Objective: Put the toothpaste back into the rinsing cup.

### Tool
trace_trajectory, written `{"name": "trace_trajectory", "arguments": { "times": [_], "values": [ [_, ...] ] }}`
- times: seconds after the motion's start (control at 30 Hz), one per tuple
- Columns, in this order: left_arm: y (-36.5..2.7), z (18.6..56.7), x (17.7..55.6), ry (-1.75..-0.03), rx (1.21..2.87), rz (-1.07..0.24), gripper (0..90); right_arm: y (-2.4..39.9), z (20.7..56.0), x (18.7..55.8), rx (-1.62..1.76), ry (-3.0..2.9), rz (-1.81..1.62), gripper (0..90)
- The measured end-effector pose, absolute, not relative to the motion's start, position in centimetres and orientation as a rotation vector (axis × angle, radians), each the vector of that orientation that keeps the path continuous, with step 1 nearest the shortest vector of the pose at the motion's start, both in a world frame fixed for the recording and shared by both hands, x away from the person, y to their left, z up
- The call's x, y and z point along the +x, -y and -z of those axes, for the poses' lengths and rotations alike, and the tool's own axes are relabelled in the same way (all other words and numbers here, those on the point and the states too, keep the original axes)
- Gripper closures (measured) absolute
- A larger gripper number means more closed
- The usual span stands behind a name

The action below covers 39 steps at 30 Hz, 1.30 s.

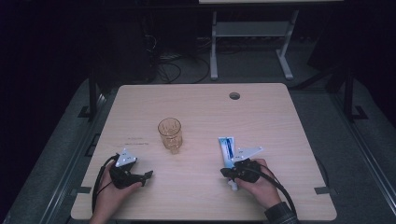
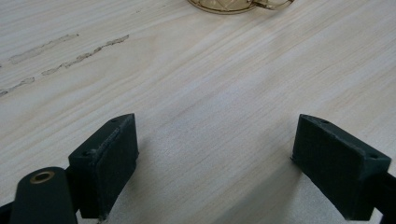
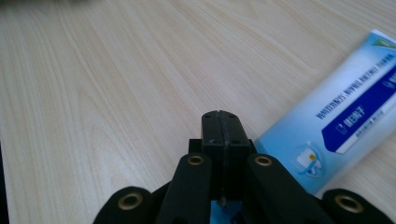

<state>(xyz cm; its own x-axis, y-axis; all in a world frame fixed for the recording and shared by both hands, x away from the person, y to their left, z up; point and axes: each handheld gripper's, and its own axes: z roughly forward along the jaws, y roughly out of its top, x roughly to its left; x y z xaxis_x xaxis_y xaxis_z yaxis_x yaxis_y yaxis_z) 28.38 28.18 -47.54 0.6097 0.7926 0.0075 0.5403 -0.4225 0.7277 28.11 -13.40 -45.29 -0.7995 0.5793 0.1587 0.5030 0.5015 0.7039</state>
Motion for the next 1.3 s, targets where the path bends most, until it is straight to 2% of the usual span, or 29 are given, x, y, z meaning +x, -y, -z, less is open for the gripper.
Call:
{"name": "trace_trajectory", "arguments": {
  "times": [1.03, 1.3],
  "values": [
    [-28.2, 47.5, 28.3, -1.046, 2.133, -0.46, 13.2, 21.0, 45.6, 26.4, 1.148, -2.507, -1.127, 90.0],
    [-28.2, 47.5, 28.3, -1.046, 2.133, -0.461, 13.2, 21.8, 45.4, 26.3, 1.167, -2.477, -1.136, 89.9]
  ]
}}
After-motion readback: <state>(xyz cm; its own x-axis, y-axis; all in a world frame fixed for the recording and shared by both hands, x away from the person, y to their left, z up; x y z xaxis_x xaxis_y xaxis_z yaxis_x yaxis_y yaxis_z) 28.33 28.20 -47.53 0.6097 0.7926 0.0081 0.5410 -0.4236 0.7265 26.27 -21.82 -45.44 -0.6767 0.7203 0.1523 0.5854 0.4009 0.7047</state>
